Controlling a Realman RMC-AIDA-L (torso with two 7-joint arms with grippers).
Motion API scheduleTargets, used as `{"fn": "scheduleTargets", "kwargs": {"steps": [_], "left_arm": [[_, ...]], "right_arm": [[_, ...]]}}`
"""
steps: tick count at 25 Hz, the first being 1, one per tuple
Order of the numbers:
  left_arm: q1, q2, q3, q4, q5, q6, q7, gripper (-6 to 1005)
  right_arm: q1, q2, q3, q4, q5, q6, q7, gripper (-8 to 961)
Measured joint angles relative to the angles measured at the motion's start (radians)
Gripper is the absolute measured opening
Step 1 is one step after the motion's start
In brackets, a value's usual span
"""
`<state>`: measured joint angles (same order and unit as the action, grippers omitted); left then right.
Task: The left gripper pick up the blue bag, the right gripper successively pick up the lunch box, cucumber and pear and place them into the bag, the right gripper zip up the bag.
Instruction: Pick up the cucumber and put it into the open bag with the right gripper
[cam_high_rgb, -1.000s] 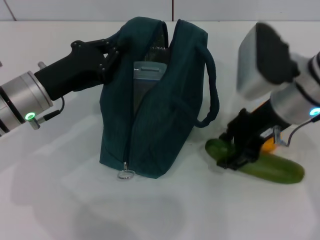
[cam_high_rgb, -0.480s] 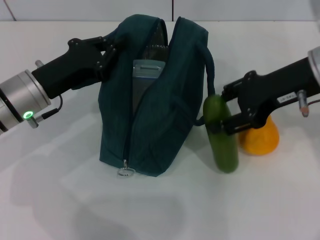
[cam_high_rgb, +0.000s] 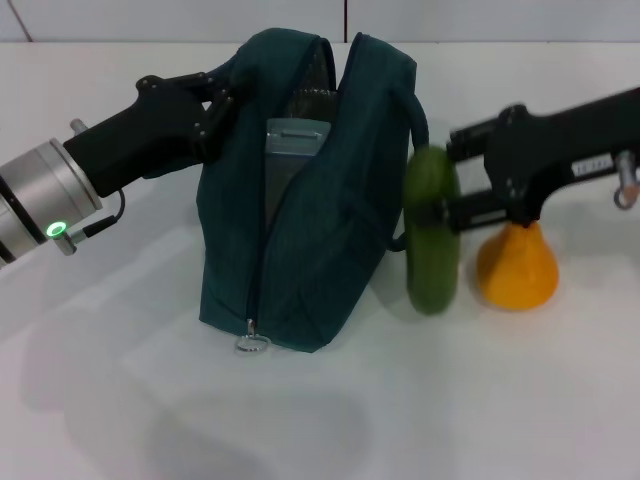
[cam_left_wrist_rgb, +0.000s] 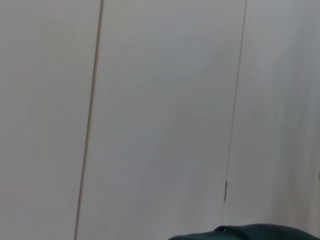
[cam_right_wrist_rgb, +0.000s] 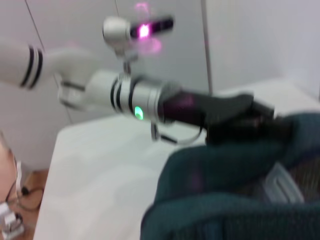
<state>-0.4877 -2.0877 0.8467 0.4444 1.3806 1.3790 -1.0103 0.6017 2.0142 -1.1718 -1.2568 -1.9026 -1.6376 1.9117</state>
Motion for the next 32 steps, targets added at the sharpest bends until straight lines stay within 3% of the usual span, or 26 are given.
{"fn": "scheduleTargets", "kwargs": {"steps": [7,14,21,32], "left_arm": [[0.000,0.001,-0.003,0.001,-0.004,0.017,0.021,43],[0.002,0.002,-0.004,0.002,-0.011,0.071,0.049,44],[0.003,0.002,0.001,0.002,-0.007,0.077,0.052,44],[-0.004,0.001,0.002,0.002,-0.009,0.080,0.053,43]], "right_arm": [[-0.019,0.002,0.077,-0.001,0.237,0.003,-0.081,583],[-0.037,0.007,0.071,0.043,0.436,0.071,-0.177,582],[0.040,0.003,0.068,0.234,0.573,0.109,-0.258,581],[0.125,0.008,0.056,0.494,0.586,0.153,-0.378,596]]}}
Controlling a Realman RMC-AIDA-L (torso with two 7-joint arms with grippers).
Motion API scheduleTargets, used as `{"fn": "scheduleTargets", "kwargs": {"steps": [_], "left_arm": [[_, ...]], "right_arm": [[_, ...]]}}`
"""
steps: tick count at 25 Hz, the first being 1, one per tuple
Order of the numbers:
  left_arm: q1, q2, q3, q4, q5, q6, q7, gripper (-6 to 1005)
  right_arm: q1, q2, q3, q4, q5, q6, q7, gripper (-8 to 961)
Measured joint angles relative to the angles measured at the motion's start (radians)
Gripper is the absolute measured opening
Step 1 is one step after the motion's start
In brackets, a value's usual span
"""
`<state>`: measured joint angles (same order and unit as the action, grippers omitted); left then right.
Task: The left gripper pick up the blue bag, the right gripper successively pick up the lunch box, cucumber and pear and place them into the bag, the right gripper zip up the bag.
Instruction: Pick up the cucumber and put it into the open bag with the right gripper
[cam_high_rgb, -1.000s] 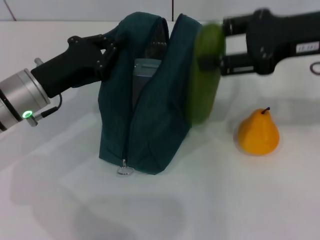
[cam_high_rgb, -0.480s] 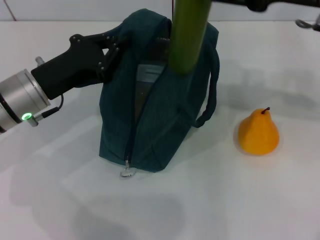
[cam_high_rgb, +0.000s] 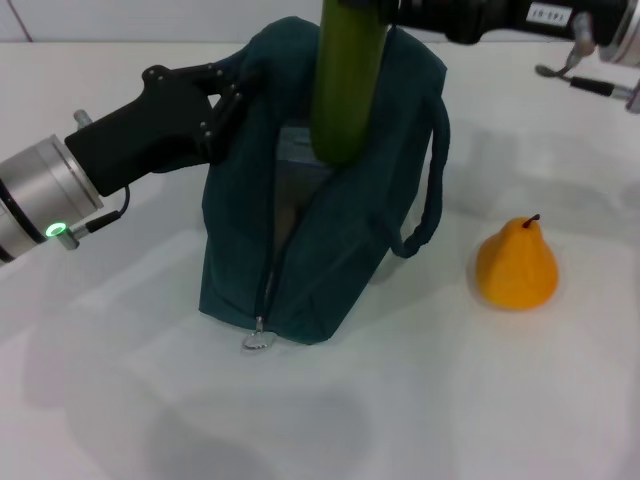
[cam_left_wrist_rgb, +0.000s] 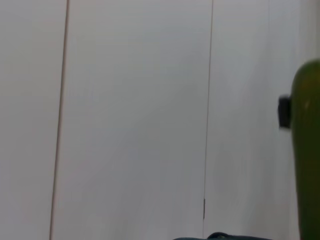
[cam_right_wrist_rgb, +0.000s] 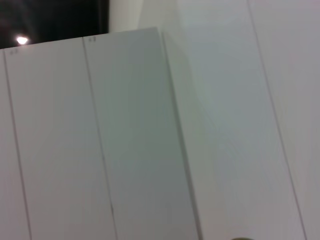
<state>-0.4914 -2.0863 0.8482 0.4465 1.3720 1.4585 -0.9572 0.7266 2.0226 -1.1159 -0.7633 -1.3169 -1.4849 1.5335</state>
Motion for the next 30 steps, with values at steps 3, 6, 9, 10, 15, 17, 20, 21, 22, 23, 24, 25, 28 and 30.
{"fn": "scheduleTargets", "kwargs": {"steps": [3,6,9,10,15,17,20,21,22,23,24,25,28,30], "left_arm": [[-0.002,-0.003,-0.003,-0.001,0.000,0.000,0.016,43],[-0.001,-0.003,-0.004,-0.005,-0.001,0.000,0.023,44],[-0.001,-0.003,-0.004,-0.008,-0.001,-0.001,0.023,44],[0.000,-0.003,-0.002,-0.009,-0.001,-0.002,0.023,44],[0.004,-0.003,0.000,-0.009,-0.001,-0.004,0.023,44],[0.005,-0.003,-0.001,-0.009,-0.001,-0.004,0.023,43],[0.005,-0.003,-0.004,-0.009,-0.001,-0.005,0.023,43],[0.006,-0.002,-0.004,-0.009,-0.001,-0.005,0.023,43],[0.006,-0.002,-0.004,-0.009,-0.001,-0.005,0.023,43],[0.006,-0.002,-0.004,-0.009,-0.001,-0.005,0.024,43],[0.007,-0.002,-0.004,-0.009,-0.001,-0.006,0.024,43],[0.007,-0.002,-0.004,-0.010,-0.001,-0.007,0.025,44],[0.007,-0.002,-0.002,-0.012,-0.001,-0.008,0.039,44],[0.007,-0.003,-0.002,-0.020,-0.001,-0.008,0.058,44]], "right_arm": [[0.025,0.004,-0.014,0.114,0.034,0.006,-0.065,605],[0.045,0.004,-0.060,0.180,0.070,0.008,-0.124,613],[0.039,0.006,-0.121,0.189,0.078,0.028,-0.157,621],[0.037,0.006,-0.139,0.189,0.081,0.035,-0.162,624],[0.026,0.006,-0.248,0.192,0.109,0.104,-0.195,637],[0.013,0.006,-0.278,0.192,0.113,0.134,-0.218,643],[-0.004,0.005,-0.331,0.184,0.120,0.186,-0.233,651],[-0.007,0.005,-0.348,0.182,0.125,0.195,-0.233,654],[-0.007,0.005,-0.357,0.181,0.128,0.195,-0.233,656],[-0.007,0.005,-0.368,0.181,0.131,0.193,-0.233,659],[-0.007,0.005,-0.380,0.179,0.136,0.191,-0.232,662],[-0.008,0.005,-0.388,0.177,0.139,0.192,-0.232,665],[-0.021,0.005,-0.410,0.170,0.165,0.218,-0.240,673],[-0.031,0.005,-0.432,0.169,0.206,0.242,-0.265,678]]}}
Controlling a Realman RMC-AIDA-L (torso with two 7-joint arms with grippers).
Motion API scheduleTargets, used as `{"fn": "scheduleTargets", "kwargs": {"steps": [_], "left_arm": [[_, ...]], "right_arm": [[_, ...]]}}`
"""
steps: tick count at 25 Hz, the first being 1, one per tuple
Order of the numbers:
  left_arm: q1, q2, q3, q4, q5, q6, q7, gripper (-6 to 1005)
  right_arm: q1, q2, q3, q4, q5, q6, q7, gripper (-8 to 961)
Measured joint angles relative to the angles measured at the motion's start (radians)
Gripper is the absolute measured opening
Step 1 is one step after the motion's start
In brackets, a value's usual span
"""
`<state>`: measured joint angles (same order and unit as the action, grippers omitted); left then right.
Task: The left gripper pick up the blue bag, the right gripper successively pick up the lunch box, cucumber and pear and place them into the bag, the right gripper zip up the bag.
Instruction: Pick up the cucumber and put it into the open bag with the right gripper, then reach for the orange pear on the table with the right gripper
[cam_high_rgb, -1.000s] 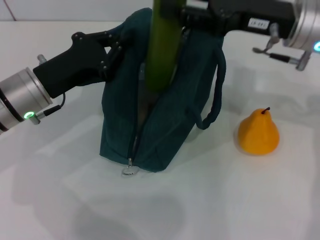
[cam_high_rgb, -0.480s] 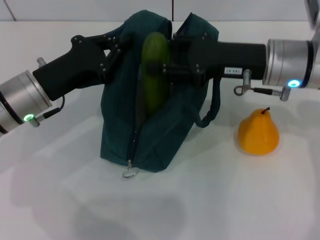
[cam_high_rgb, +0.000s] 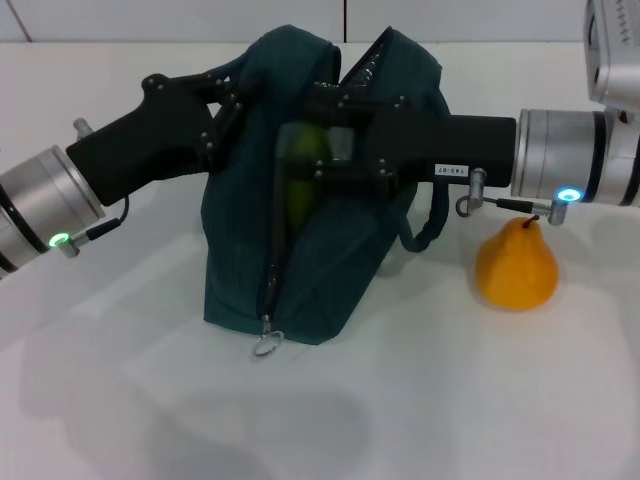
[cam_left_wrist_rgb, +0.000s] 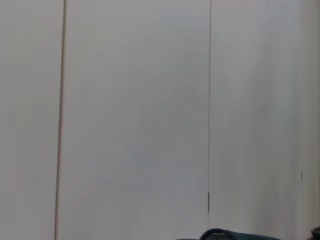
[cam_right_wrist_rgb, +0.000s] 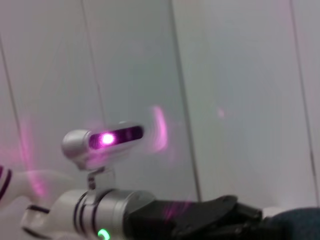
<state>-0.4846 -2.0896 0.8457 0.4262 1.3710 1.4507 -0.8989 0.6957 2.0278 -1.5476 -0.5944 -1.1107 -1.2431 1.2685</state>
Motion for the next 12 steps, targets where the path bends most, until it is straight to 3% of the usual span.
{"fn": "scheduleTargets", "kwargs": {"steps": [6,12], "left_arm": [[0.001,-0.001,-0.003,-0.037,-0.025,-0.008,0.048,44],[0.018,-0.001,-0.004,-0.057,-0.071,-0.011,0.094,44]], "right_arm": [[-0.068,0.000,-0.064,-0.022,0.163,0.037,-0.144,691],[-0.160,-0.005,-0.038,-0.036,0.236,-0.079,-0.251,682]]}}
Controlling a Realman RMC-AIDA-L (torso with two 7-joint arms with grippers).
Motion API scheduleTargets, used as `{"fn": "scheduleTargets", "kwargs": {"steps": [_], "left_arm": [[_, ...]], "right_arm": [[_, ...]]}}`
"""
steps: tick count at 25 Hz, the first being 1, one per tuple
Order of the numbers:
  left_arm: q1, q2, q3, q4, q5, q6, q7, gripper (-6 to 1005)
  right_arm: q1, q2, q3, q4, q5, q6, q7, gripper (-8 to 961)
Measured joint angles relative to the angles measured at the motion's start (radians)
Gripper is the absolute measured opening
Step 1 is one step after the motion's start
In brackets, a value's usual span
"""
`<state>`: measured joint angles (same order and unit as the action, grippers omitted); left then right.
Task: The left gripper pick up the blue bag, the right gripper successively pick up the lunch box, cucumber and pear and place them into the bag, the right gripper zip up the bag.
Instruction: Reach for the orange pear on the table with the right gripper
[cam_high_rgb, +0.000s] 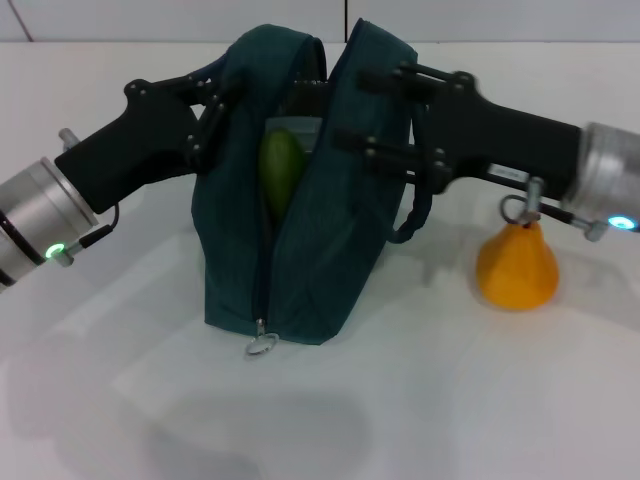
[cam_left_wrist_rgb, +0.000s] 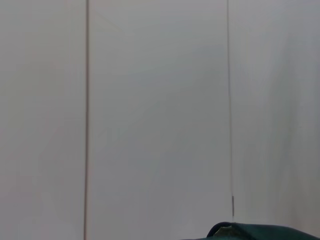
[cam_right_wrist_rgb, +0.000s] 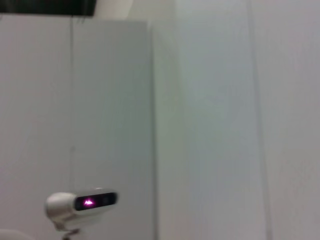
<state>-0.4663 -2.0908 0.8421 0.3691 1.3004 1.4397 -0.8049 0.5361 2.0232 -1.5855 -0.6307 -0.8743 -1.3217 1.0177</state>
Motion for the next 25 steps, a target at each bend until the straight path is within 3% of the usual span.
{"fn": "scheduleTargets", "kwargs": {"steps": [6,10,17,25], "left_arm": [[0.006,0.000,0.003,0.000,-0.003,-0.004,0.019,43],[0.012,0.000,0.000,0.000,-0.004,-0.004,0.023,44],[0.017,0.000,0.000,-0.008,-0.004,-0.005,0.039,44],[0.013,0.000,0.002,-0.010,-0.004,-0.006,0.039,44]], "right_arm": [[-0.145,-0.002,0.022,0.078,0.100,-0.084,-0.159,655],[-0.192,-0.008,0.056,0.158,0.109,-0.150,-0.201,634],[-0.206,-0.004,0.103,0.323,0.115,-0.174,-0.316,537],[-0.209,-0.004,0.119,0.387,0.136,-0.177,-0.340,535]]}}
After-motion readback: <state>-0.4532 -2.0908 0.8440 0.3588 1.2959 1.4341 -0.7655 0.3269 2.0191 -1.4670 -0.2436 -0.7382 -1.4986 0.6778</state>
